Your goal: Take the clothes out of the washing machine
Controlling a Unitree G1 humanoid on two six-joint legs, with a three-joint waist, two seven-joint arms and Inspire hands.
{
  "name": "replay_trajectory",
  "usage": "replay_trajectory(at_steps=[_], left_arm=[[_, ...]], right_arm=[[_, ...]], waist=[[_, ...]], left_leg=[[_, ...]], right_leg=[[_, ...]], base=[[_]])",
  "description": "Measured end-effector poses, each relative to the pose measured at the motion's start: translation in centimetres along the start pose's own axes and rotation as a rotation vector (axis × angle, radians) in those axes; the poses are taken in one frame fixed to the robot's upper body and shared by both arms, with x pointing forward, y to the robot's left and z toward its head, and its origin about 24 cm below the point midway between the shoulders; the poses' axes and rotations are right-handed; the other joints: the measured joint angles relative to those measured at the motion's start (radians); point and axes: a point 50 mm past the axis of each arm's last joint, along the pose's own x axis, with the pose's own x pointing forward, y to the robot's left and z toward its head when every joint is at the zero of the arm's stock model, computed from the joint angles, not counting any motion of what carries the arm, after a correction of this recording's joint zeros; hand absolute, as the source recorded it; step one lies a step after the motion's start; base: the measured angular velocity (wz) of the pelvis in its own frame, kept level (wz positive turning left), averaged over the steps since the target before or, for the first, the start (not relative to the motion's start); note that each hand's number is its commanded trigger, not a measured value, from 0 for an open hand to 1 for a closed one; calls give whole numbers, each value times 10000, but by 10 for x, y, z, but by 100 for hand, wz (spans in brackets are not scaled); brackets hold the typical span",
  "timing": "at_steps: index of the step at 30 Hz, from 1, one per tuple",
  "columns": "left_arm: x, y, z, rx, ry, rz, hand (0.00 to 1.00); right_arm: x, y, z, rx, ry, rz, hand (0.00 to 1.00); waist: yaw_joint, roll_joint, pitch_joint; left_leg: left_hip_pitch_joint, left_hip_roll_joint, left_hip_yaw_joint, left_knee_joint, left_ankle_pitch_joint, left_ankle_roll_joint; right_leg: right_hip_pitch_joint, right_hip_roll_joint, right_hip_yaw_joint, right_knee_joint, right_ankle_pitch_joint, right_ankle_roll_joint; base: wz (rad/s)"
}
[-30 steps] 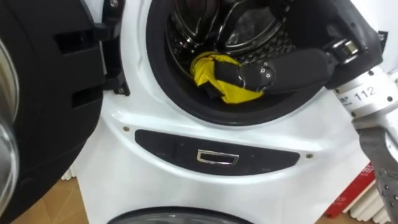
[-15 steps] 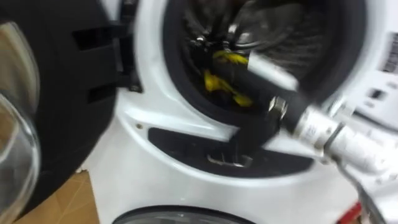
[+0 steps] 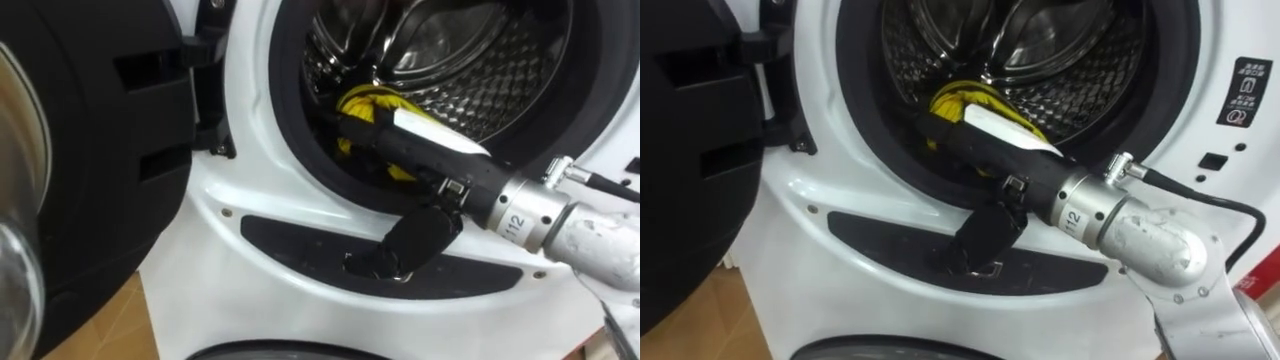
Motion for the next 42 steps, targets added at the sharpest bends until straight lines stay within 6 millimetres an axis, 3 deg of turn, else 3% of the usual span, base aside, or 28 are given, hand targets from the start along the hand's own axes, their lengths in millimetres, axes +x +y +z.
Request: replay_trajectory(at_steps=[2, 4, 6, 16, 21, 27, 35, 42], left_arm=[[0, 0, 0, 1, -9, -2, 0], [0, 0, 2, -1, -50, 9, 0], [0, 1, 3, -15, -147, 176, 0], [0, 4, 1, -274, -381, 603, 0], [-1, 5, -11, -911, -86, 809, 0], [-2, 0, -26, -1156, 282, 732, 0], [-2, 0, -28, -1176, 325, 785, 0], [-3, -2, -32, -1176, 396, 910, 0]], right_arm=[[-1, -1, 1, -148, 5, -59, 0], [-1, -1, 3, -332, 12, -74, 0], [-1, -1, 3, -389, -8, -85, 0], [-2, -4, 4, 271, -434, -305, 0], [-12, -19, 6, 729, -734, -956, 0], [-23, -36, 5, 711, -674, -2139, 0], [-26, -45, 0, 2659, -1540, -3276, 0], [-29, -51, -7, 3151, -1387, -4225, 0]], waist=[[-20, -2, 0], [-38, -10, 1], [-55, -34, 8], [-153, -155, 28], [-229, -173, 11], [-410, -121, 44], [-474, -108, 45], [-455, -49, 31]], left_leg=[[-9, -2, 29, -5, 0, -1], [-11, -16, 48, -3, 0, -1], [-8, -19, 44, 2, 2, -3], [47, -11, 44, -76, 2, -3], [42, -25, 27, -87, 5, 3], [41, -61, -10, -99, 7, 6], [76, -110, -111, -77, 7, 7], [59, -163, -254, -73, 0, 19]], right_leg=[[1, 8, 1, -11, 74, -136], [2, -1, -5, -22, 206, -476], [5, -7, -26, -22, 226, -559], [44, -6, -33, -148, 222, -561], [44, -13, -64, -167, 231, -556], [67, -45, -76, -196, 203, -510], [231, -88, -236, -320, 186, -455], [268, -137, -359, -324, 149, -392]], base=[[0], [0], [0], [0], [0], [1], [6], [7]])
